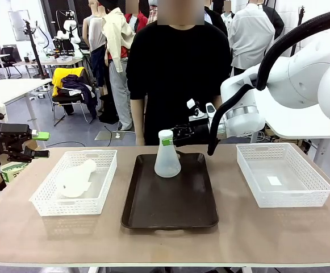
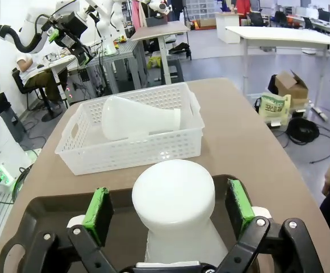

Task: Prepare the laboratory tools.
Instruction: Pick up the Big flask that the person points to.

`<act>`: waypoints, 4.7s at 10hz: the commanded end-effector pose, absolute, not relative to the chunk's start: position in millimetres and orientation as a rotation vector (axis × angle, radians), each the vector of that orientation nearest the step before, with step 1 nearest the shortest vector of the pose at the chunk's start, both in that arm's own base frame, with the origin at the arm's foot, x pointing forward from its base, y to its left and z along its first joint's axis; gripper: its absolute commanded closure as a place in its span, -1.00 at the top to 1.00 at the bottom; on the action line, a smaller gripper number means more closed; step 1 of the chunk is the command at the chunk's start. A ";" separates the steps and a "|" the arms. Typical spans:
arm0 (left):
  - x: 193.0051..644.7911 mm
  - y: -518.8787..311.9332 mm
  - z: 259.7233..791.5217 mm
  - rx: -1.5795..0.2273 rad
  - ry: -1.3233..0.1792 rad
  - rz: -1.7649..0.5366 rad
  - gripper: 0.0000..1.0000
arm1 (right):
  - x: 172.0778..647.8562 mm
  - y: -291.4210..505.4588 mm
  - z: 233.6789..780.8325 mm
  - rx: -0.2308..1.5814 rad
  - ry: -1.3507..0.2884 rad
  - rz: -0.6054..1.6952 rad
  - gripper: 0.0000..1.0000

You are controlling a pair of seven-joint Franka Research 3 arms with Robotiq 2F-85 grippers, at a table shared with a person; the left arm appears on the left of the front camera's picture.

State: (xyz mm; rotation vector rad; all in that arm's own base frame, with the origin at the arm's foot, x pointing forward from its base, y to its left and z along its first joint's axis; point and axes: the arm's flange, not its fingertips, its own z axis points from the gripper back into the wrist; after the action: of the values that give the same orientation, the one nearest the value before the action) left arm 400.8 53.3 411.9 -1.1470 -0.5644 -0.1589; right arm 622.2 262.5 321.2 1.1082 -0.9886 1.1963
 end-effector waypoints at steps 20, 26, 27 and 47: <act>400.4 54.6 412.9 -1.160 -0.570 -0.165 1.00 | 526.0 43.8 401.3 0.710 -1.053 1.005 1.00; 400.8 53.6 411.9 -1.147 -0.565 -0.158 1.00 | 526.0 36.0 403.9 0.710 -1.025 0.985 1.00; 402.2 41.0 428.9 -1.004 -0.536 -0.193 1.00 | 526.0 36.0 403.9 0.710 -1.025 0.985 1.00; 578.3 -68.7 408.8 -0.142 -0.159 -0.348 1.00 | 526.0 36.0 403.9 0.710 -1.025 0.985 1.00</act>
State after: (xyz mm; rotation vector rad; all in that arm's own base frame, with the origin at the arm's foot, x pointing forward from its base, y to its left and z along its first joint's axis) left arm 579.1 -68.9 401.9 -0.1249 -0.1272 -0.3939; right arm 526.7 36.2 403.3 0.7149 -1.0342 0.9846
